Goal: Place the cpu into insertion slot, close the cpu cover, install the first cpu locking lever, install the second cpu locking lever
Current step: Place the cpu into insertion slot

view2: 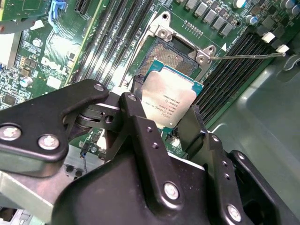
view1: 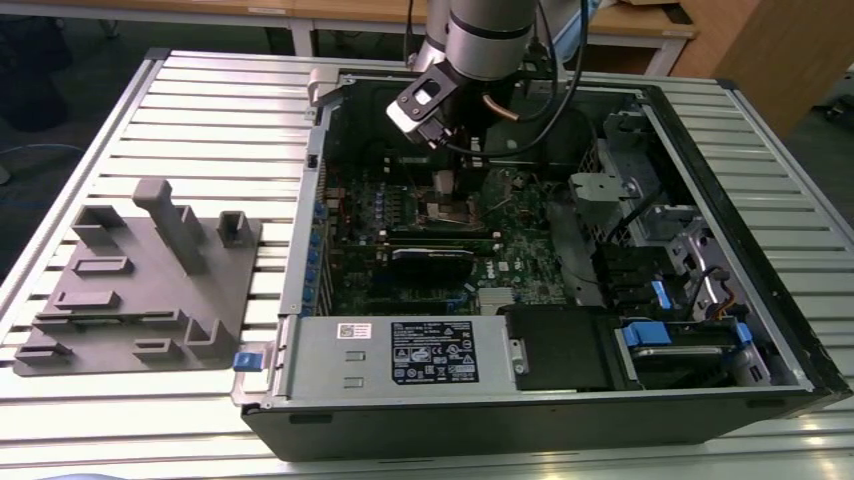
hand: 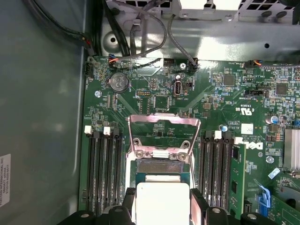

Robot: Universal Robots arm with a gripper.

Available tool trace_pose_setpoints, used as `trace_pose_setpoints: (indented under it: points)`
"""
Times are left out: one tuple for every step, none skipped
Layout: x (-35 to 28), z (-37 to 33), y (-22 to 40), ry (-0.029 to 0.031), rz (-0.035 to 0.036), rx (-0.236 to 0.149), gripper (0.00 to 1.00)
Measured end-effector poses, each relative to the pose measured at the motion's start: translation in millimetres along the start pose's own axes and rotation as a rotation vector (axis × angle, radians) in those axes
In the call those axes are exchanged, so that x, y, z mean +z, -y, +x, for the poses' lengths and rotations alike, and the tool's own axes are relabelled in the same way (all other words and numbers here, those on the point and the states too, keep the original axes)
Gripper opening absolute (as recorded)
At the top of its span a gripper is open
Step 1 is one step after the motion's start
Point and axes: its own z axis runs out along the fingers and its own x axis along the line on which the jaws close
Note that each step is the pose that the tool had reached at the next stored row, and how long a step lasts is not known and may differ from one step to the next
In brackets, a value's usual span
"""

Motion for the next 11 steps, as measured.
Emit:
trace_pose_setpoints:
  points:
    - [0.0,0.0,0.0,0.0,0.0,0.001,0.54]
    - [0.0,0.0,0.0,0.0,-0.0001,0.001,0.54]
    - [0.0,0.0,0.0,0.0,-0.0001,0.001,0.54]
    - [0.0,0.0,0.0,0.0,0.0,0.001,0.54]
    - [0.0,0.0,0.0,0.0,-0.0001,0.001,0.54]
    - [0.0,0.0,0.0,0.0,0.0,0.001,0.54]
    - [0.0,0.0,0.0,0.0,0.0,0.001,0.54]
    - [0.3,0.0,0.0,-0.0002,-0.0002,0.001,0.54]
    - [0.8,0.0,0.0,-0.0004,-0.0003,0.001,0.54]
    - [1.4,0.0,0.0,-0.0002,-0.0002,0.001,0.54]
    - [2.1,-0.1,0.0,0.0001,0.0,0.001,0.54]
